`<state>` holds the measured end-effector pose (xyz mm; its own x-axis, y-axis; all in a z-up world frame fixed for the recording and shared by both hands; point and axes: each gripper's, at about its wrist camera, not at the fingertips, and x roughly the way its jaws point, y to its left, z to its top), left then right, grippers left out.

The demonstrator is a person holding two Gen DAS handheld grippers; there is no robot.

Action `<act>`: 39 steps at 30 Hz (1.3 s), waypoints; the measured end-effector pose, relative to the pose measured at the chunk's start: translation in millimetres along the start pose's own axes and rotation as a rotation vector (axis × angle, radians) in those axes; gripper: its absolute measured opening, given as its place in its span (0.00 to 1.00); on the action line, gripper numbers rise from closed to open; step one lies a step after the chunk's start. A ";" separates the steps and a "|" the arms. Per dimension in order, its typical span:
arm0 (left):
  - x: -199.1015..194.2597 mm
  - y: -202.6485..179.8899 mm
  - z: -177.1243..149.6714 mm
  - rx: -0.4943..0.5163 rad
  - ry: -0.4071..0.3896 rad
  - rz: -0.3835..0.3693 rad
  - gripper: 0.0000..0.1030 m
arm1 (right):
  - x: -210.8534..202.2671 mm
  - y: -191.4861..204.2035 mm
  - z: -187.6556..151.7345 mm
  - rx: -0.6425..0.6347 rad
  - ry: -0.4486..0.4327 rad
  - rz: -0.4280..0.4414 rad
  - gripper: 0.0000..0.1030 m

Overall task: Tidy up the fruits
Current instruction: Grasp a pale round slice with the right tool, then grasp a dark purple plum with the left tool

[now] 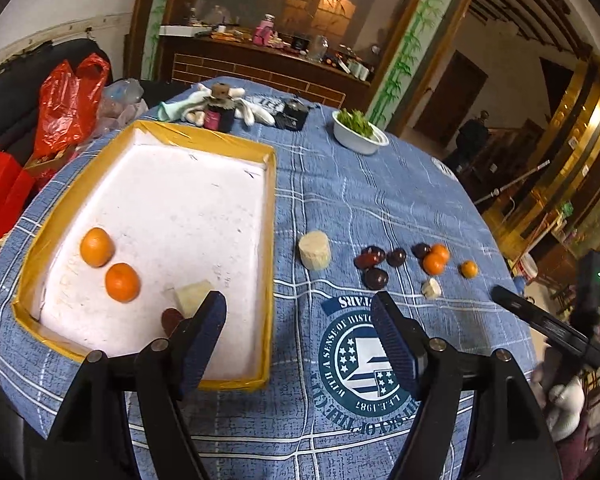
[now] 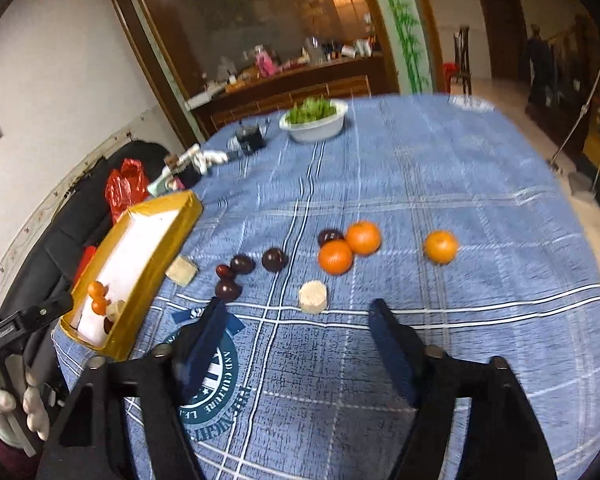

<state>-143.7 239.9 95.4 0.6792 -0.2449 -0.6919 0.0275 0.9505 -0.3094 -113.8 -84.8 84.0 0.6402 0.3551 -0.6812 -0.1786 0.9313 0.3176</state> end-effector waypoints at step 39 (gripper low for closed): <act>166.9 -109.1 -4.0 0.348 0.180 0.006 0.25 | 89.0 -16.6 7.3 0.043 0.055 -0.041 0.28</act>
<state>-36.3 94.6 11.1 0.5413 -0.2397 -0.8059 0.2920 0.9524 -0.0871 -48.3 -69.3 22.9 0.6040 0.3218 -0.7292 -0.1199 0.9411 0.3160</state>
